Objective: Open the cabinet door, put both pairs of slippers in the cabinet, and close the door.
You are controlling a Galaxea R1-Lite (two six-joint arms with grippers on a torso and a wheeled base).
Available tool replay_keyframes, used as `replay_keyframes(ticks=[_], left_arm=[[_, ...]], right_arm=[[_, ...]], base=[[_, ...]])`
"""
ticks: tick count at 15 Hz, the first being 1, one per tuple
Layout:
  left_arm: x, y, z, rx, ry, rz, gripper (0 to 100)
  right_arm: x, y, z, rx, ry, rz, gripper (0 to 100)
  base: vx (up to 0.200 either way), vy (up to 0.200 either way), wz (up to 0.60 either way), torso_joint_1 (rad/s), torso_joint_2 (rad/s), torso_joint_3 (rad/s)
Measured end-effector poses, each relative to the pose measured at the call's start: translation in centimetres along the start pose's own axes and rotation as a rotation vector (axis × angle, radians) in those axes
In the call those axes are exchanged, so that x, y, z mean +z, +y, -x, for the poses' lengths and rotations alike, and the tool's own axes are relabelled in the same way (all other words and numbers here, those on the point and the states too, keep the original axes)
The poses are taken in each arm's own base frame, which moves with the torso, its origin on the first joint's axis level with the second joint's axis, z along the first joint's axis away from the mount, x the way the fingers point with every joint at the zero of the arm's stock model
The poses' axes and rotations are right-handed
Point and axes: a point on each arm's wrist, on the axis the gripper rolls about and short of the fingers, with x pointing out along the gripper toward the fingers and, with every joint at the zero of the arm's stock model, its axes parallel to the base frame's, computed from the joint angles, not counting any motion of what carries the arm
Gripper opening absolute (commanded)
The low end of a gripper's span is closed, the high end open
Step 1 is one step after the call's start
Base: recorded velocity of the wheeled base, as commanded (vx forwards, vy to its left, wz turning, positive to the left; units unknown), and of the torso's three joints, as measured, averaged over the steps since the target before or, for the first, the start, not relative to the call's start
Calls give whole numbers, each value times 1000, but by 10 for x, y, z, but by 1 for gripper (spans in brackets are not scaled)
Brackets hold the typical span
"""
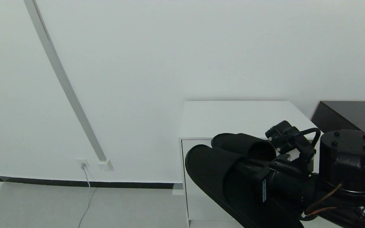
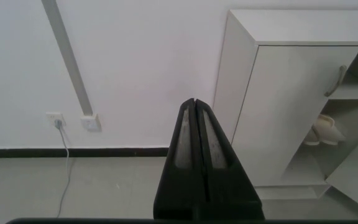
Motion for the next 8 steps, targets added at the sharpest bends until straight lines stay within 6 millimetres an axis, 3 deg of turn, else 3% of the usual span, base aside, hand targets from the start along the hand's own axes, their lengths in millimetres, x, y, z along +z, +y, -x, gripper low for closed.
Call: replay_keyframes(ticks=[8], left_arm=[[0,0,0,0,0,5,0]], right_arm=[[-3,-1,2,-3,8,1,0]], base=[[0,0,0,0,0,0]])
